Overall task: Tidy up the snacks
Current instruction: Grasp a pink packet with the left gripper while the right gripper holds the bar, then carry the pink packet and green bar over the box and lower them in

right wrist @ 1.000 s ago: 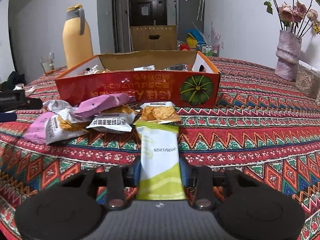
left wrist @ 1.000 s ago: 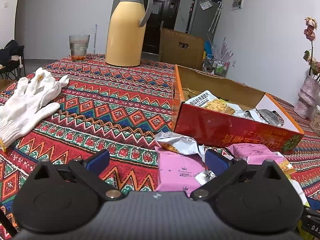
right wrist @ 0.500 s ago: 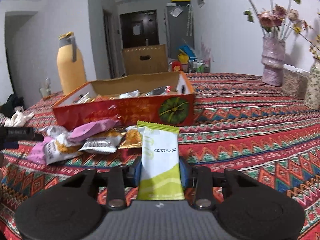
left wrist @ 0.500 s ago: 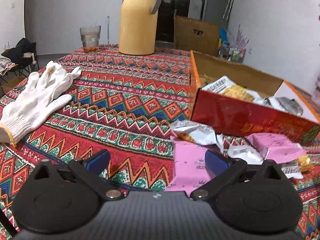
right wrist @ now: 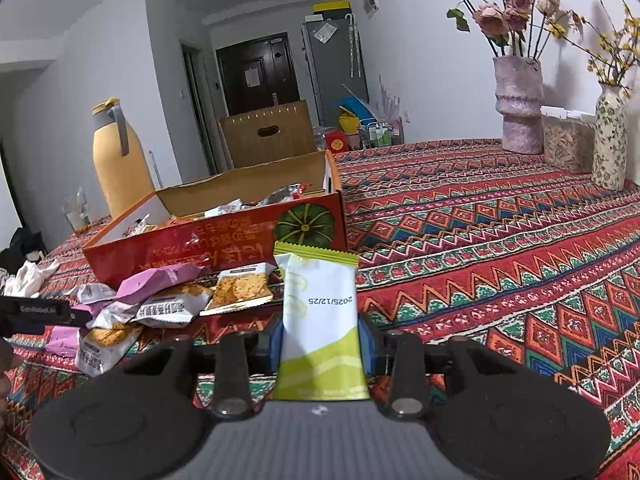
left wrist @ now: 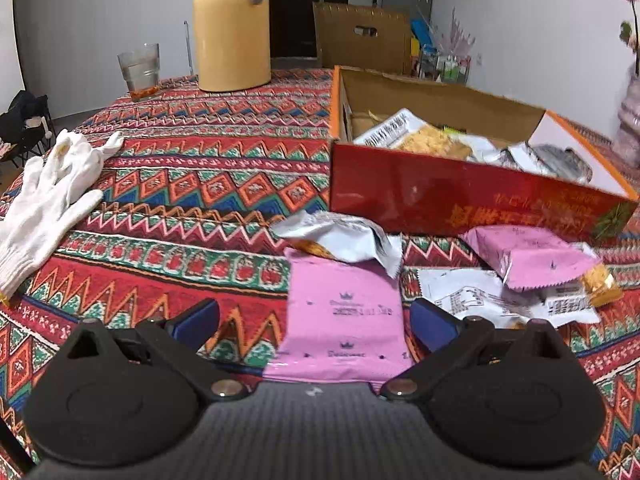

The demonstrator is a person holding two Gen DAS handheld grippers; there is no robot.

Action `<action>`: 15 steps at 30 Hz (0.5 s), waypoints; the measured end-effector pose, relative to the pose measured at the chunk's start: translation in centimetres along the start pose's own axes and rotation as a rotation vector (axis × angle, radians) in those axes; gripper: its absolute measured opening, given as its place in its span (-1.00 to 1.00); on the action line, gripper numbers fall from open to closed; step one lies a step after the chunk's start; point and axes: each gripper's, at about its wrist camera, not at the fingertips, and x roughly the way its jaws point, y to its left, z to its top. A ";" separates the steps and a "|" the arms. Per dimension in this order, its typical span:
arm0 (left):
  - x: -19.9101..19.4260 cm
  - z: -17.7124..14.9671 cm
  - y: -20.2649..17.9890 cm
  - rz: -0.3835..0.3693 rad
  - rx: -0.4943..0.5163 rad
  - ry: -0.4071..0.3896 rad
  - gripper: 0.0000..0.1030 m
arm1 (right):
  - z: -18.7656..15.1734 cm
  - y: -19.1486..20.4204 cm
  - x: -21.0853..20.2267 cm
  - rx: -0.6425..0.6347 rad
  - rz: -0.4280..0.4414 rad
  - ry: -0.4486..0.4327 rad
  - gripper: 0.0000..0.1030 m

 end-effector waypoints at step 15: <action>-0.2 -0.3 -2.0 -0.012 0.065 -0.014 0.22 | -0.8 -2.2 0.5 0.055 0.028 0.011 -0.29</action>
